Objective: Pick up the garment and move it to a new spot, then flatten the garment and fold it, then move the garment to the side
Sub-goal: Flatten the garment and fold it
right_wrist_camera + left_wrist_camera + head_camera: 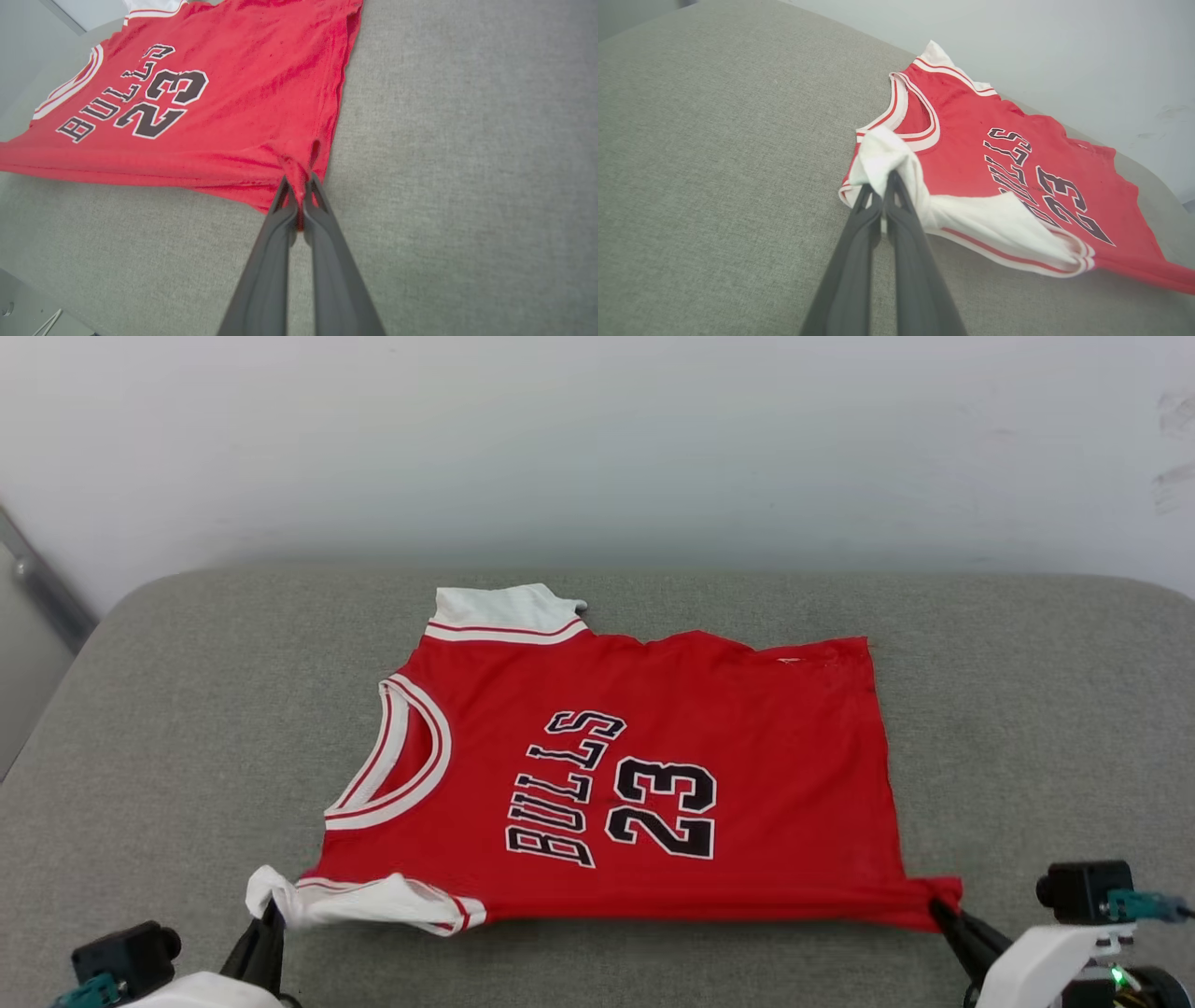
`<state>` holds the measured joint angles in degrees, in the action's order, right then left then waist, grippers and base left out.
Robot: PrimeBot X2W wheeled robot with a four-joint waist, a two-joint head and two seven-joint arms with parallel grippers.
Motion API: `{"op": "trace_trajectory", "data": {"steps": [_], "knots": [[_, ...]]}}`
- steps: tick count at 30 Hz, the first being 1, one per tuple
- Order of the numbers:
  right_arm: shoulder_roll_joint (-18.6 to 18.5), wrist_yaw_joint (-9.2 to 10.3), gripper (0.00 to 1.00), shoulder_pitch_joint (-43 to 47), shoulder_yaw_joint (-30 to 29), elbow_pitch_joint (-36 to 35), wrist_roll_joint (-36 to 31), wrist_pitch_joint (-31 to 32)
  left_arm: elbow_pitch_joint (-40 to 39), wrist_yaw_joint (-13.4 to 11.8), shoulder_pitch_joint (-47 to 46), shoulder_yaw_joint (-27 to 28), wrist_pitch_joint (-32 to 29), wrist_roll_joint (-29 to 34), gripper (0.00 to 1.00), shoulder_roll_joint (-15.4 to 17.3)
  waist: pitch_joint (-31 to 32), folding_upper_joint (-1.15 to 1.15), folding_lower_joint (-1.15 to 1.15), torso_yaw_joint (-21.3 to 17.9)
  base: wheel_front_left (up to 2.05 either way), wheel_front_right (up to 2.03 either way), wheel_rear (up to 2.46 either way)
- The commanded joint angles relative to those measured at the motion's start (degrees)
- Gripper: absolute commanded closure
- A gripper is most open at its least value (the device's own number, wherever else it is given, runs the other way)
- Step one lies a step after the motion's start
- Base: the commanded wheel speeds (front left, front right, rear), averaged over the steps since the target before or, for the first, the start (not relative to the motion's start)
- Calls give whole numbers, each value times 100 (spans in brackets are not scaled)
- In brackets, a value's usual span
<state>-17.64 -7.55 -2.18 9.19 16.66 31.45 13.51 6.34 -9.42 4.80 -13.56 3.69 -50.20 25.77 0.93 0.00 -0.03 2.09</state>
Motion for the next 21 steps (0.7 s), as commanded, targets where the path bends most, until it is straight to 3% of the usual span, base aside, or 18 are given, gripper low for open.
{"op": "trace_trajectory", "data": {"steps": [1,4,8,13,21], "knots": [[17,12,100,160,-110,-80,-93,58,-137,-113,131,105,2,-10,100,93,1,0,3,1,0,0,0],[220,12,100,595,-462,-535,-265,307,-809,-415,601,169,-199,-66,100,186,-11,0,3,-9,0,0,0],[492,11,100,783,-731,-1034,-410,746,-1327,-519,654,160,-346,-48,100,271,-135,0,3,-29,0,0,0],[540,11,100,291,-722,-1170,-543,1402,-1141,-272,-80,-8,-457,-22,100,217,-470,0,3,-83,0,0,0],[492,11,100,-588,-523,-782,-669,1540,-89,236,-1454,-306,-511,75,100,16,-972,0,3,-112,0,0,0]]}}
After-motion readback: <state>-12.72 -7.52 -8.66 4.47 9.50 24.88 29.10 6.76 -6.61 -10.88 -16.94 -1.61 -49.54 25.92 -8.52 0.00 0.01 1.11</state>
